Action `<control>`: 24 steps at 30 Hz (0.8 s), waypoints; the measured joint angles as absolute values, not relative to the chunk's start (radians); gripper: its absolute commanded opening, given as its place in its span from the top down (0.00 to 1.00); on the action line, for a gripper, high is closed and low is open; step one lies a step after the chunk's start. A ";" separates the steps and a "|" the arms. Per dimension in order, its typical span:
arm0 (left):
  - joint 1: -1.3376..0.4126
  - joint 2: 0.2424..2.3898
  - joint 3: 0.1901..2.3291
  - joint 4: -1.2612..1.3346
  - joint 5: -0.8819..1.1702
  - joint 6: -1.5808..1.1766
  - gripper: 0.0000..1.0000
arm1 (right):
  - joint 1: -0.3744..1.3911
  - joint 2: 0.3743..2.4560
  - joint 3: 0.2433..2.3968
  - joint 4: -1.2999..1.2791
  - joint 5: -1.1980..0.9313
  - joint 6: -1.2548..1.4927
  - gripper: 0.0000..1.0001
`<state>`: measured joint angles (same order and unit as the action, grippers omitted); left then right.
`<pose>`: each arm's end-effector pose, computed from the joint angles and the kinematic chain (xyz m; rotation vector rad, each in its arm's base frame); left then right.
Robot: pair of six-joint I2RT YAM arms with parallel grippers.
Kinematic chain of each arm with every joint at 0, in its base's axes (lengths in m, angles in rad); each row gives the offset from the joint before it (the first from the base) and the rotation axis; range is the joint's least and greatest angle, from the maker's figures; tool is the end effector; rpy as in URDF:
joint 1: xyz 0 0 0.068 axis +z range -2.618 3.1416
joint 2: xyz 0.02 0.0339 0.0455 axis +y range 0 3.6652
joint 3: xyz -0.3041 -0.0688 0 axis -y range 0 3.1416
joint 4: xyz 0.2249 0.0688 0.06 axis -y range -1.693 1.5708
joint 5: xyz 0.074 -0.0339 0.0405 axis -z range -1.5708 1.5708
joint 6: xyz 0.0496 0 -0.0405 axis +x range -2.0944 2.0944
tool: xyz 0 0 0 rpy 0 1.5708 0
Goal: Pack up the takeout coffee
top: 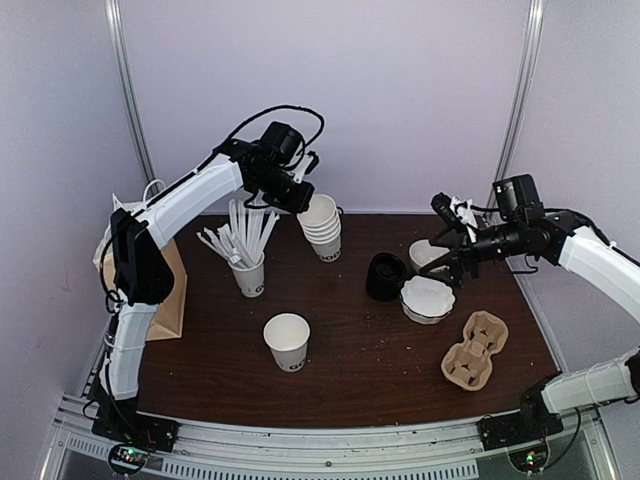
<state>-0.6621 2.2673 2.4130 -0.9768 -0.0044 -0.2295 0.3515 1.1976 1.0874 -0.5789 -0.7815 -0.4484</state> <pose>0.4041 -0.3147 0.3475 0.5221 2.3857 -0.4034 0.1979 0.1098 0.3621 -1.1964 1.7795 0.8180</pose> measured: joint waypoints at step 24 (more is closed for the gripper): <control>-0.629 2.420 2.526 -0.879 -0.011 -0.218 0.41 | 0.226 1.114 0.890 -0.525 -0.864 -0.390 0.01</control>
<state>-0.6292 2.4203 2.5256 -0.8791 -0.0109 -0.2184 0.2264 1.1141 0.8902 -0.5247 -0.8639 -0.3897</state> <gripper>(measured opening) 0.580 0.994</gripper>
